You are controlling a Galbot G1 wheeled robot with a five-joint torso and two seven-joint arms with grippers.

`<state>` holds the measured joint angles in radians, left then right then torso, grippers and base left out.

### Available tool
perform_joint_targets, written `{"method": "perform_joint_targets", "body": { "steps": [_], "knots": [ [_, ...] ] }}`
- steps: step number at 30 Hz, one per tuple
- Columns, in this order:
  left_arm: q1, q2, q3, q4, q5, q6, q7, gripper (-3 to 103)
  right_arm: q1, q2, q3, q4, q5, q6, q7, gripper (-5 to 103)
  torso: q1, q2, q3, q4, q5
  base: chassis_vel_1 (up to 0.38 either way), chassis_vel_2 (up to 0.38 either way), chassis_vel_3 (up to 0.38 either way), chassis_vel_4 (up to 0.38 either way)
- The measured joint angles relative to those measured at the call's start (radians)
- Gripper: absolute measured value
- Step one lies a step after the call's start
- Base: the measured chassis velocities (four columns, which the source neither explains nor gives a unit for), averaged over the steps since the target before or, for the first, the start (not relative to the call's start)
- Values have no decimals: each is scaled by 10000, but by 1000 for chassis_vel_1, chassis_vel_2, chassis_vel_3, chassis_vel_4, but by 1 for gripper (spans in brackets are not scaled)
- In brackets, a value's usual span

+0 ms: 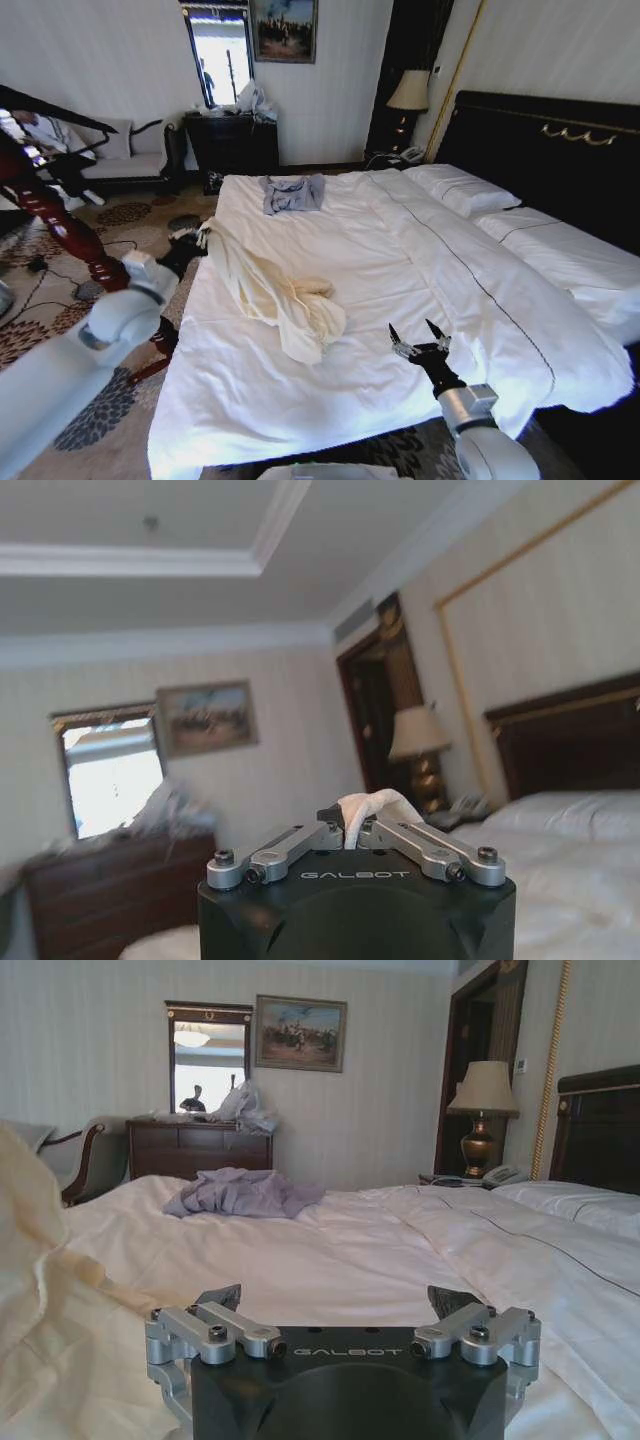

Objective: Pick up the clothes from the bed and hang them on the clothes hanger.

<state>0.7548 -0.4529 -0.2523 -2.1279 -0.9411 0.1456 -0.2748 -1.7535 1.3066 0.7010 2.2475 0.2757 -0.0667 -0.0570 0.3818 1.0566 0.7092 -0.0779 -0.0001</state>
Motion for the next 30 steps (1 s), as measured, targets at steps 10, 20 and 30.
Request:
{"method": "perform_joint_targets", "body": {
  "steps": [10, 20, 30],
  "knots": [
    [-3922, 443, 1509, 47, -2736, 252, 146, 1, 337, 51, 56, 212, 589, -182, 106, 100, 0, 0, -1, 3, -1, 0, 0, 0, 0],
    [-8739, -377, 3893, 1022, -6157, 407, 431, 1, 1197, -5, -99, 231, 1687, -820, 340, 100, 1, 0, -1, 5, 3, 0, 0, 0, 0],
    [-12068, -2474, 6504, 2499, -6609, 554, -197, 1, 1455, -142, -480, 947, 3477, -1738, 496, 100, 2, -1, 0, 7, 3, 0, 0, 0, 0]
  ]
}}
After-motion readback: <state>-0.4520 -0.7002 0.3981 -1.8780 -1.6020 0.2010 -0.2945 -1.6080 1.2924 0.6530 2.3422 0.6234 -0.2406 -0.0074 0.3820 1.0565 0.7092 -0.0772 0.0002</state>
